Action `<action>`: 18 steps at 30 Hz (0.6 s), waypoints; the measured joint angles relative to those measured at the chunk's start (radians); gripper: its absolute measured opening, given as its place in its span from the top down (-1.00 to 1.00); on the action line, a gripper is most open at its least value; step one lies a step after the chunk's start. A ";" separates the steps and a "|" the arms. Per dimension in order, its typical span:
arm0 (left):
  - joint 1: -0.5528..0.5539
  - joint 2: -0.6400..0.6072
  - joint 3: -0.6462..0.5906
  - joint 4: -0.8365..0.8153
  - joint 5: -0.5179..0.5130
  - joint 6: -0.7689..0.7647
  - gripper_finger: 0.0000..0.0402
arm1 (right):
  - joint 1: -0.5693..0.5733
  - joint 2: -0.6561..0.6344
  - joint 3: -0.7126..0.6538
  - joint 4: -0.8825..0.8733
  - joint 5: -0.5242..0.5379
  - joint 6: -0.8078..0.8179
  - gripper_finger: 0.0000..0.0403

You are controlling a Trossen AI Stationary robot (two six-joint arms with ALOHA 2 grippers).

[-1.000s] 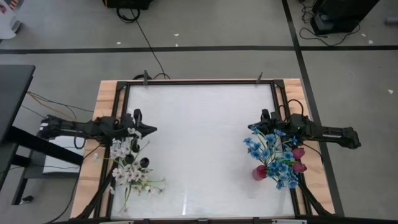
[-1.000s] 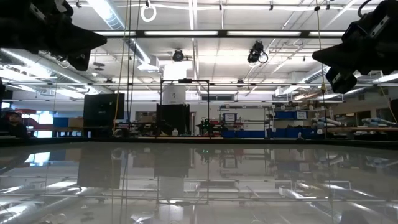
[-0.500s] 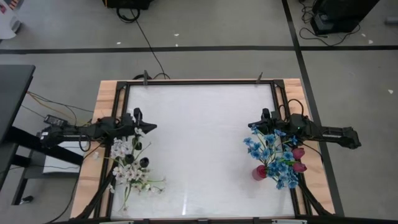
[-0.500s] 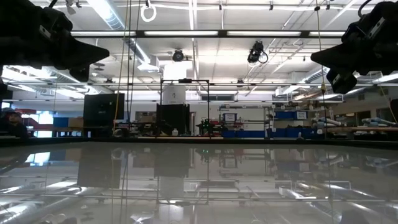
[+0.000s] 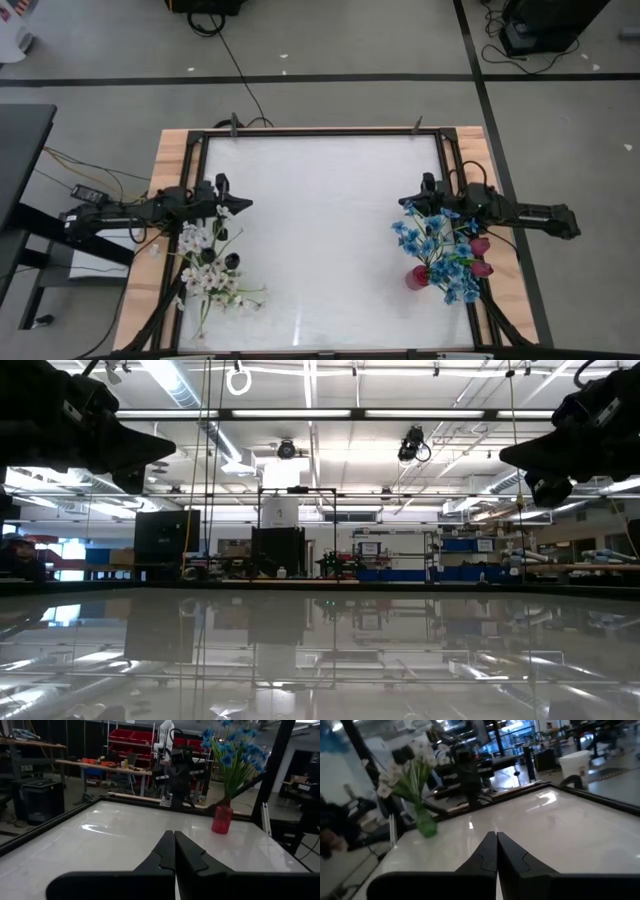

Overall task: Sort flowers into vase by color
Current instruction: Return to Home Position

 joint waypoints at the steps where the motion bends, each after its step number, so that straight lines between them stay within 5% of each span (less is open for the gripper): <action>1: 0.000 0.000 0.000 0.001 0.000 0.000 1.00 | 0.000 0.000 0.000 -0.002 0.001 -0.021 0.96; 18: 0.000 -0.008 0.000 -0.034 -0.001 0.042 1.00 | -0.043 0.001 -0.001 -0.002 0.018 -0.230 0.98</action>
